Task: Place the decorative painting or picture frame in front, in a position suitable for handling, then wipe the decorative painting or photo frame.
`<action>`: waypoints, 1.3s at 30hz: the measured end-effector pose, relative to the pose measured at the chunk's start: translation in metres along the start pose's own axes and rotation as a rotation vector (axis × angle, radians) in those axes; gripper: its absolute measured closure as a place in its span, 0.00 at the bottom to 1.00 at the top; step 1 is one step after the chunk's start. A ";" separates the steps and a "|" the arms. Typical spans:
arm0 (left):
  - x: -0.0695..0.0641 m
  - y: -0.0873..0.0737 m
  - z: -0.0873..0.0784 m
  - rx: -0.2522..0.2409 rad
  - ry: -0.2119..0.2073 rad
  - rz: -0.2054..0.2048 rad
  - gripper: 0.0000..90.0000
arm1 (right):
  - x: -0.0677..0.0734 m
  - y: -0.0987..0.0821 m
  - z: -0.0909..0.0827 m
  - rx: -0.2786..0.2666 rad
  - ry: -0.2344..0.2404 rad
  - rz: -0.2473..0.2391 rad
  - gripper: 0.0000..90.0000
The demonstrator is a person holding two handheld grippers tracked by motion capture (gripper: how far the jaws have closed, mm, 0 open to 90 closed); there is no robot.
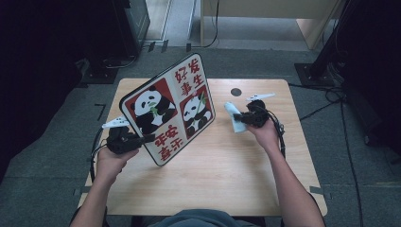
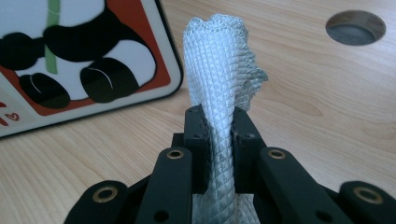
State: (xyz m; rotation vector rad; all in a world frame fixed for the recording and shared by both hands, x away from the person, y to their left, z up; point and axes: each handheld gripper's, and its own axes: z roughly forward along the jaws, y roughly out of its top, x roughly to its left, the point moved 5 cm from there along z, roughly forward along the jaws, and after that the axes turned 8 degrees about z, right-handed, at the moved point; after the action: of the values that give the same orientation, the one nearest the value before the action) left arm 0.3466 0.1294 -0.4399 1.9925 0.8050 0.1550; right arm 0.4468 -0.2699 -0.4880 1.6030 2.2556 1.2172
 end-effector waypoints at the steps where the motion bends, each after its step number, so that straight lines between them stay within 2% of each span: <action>1: 0.000 0.000 0.000 0.000 0.000 0.000 0.90 | 0.002 0.001 0.000 0.003 0.009 -0.004 0.89; 8: -0.003 -0.004 -0.005 0.003 -0.004 0.011 0.90 | 0.016 0.004 -0.003 0.014 0.024 -0.044 0.89; 12: -0.003 -0.004 -0.005 0.003 -0.005 0.005 0.90 | 0.018 0.006 -0.006 0.008 0.033 -0.056 0.89; 15: -0.004 -0.004 -0.005 0.005 -0.005 0.010 0.90 | 0.021 0.010 -0.009 0.007 0.065 -0.047 0.89; 17: -0.004 -0.004 -0.005 0.004 -0.005 0.008 0.90 | 0.021 0.012 -0.010 0.017 0.060 -0.049 0.89; 20: -0.005 -0.004 -0.007 0.007 -0.010 0.003 0.90 | 0.025 0.023 -0.017 -0.014 0.078 -0.052 0.89; 30: -0.006 -0.005 -0.008 0.007 -0.010 0.004 0.90 | 0.046 0.049 -0.027 -0.021 0.118 -0.085 0.89; 36: -0.005 -0.006 -0.008 0.008 -0.008 0.010 0.90 | 0.060 0.070 -0.033 -0.027 0.136 -0.118 0.89; 38: -0.005 -0.006 -0.008 0.008 -0.008 0.008 0.90 | 0.069 0.084 -0.039 -0.043 0.153 -0.128 0.89; 39: -0.005 -0.006 -0.008 0.008 -0.008 0.008 0.90 | 0.069 0.084 -0.039 -0.043 0.153 -0.128 0.89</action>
State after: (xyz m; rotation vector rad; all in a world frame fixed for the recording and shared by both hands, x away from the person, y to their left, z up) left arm 0.3366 0.1341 -0.4390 2.0023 0.7938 0.1481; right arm 0.4591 -0.2229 -0.3831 1.3708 2.3626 1.3865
